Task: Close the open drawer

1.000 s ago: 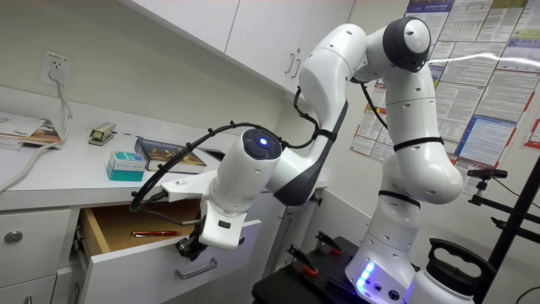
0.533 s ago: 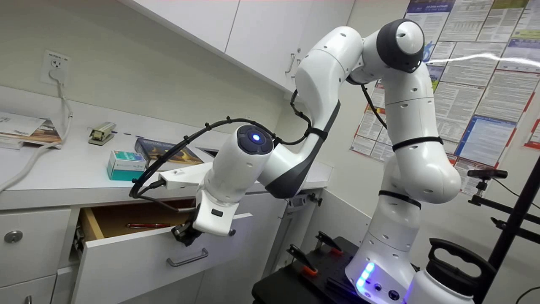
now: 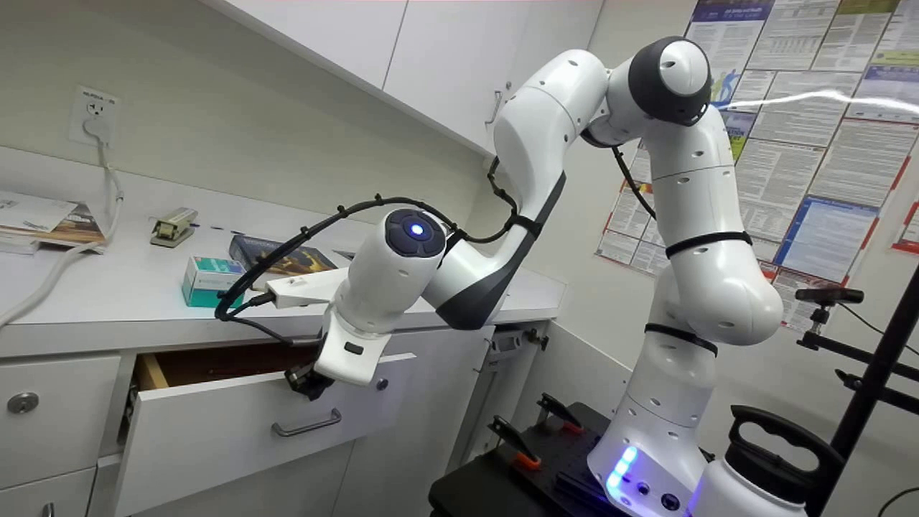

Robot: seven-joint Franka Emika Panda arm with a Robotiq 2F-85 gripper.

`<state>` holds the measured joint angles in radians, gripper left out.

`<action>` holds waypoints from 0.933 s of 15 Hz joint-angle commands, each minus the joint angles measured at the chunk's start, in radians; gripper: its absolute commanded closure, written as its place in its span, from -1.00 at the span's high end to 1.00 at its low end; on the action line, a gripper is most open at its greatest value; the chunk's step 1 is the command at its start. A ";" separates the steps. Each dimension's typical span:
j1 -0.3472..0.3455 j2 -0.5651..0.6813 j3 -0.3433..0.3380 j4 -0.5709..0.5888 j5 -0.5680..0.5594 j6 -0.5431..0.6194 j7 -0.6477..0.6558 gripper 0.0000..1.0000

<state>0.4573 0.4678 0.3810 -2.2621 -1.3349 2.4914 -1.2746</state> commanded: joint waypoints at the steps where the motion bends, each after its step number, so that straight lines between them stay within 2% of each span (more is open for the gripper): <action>1: -0.023 0.008 -0.016 0.041 -0.031 -0.029 -0.026 -0.92; 6: -0.045 0.030 -0.026 0.076 -0.023 -0.019 -0.068 -0.93; 9: -0.040 0.004 0.010 0.049 0.044 -0.023 -0.076 -1.00; 12: -0.003 -0.069 0.059 0.004 0.128 -0.096 -0.026 -0.99; 14: 0.020 -0.136 0.105 -0.017 0.224 -0.196 -0.015 -0.99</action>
<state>0.4400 0.4594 0.4382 -2.2183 -1.2102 2.4084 -1.3264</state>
